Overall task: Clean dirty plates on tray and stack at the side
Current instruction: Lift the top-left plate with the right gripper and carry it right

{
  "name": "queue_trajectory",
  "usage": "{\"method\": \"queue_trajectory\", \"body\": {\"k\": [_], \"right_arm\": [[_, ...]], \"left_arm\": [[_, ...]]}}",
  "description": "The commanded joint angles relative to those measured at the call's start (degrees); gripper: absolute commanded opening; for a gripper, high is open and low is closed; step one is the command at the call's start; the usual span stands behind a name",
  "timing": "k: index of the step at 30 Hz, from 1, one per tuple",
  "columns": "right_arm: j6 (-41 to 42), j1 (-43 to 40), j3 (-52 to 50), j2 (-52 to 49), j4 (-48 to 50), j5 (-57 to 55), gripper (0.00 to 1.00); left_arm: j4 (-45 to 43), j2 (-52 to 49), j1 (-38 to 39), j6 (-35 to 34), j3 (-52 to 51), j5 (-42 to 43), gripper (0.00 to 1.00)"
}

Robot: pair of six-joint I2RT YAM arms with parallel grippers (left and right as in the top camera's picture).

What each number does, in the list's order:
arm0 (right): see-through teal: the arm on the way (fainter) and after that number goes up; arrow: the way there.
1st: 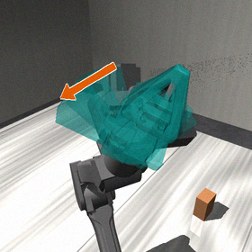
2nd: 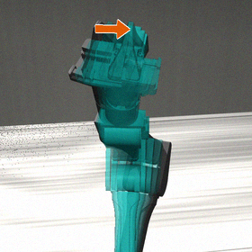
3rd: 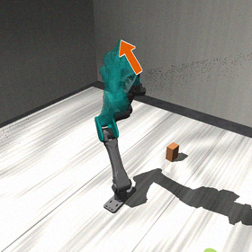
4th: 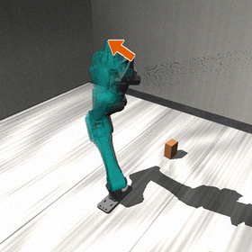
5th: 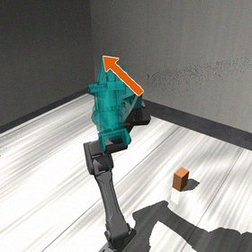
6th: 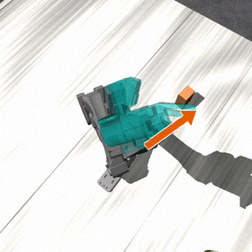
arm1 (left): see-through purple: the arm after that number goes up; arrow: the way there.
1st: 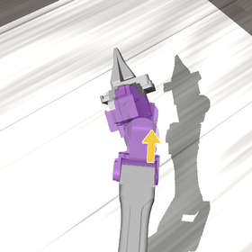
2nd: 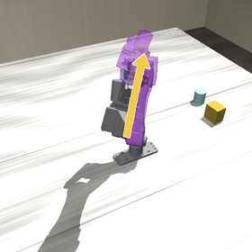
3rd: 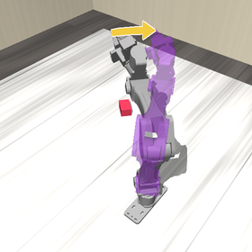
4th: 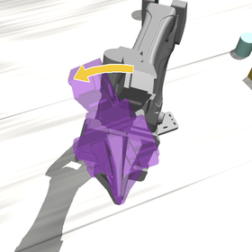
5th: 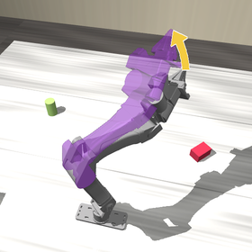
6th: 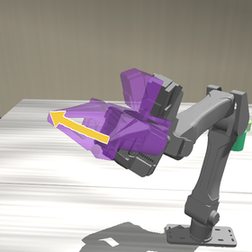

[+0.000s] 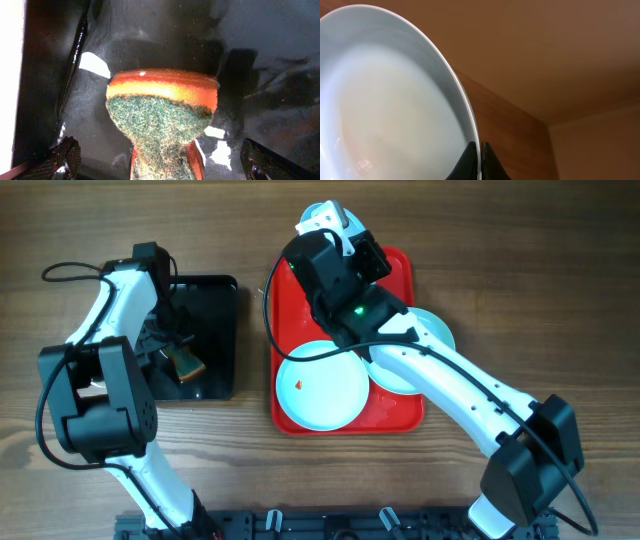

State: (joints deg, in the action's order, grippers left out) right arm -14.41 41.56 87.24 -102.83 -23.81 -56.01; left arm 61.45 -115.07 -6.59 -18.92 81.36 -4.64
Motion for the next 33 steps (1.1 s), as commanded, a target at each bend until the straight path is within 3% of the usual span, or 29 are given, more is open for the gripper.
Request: {"method": "queue_trajectory", "body": {"k": [1,33], "right_arm": [[-1.73,1.18,-0.37,1.03,0.39,-6.49,0.04],[-3.58,2.99,-2.25,1.03,0.04,-7.74,0.04]], "left_arm": [[-0.02,1.01,0.04,0.52,-0.15,-0.37,1.0],[-0.02,1.01,0.04,0.52,-0.15,-0.35,1.0]]}}
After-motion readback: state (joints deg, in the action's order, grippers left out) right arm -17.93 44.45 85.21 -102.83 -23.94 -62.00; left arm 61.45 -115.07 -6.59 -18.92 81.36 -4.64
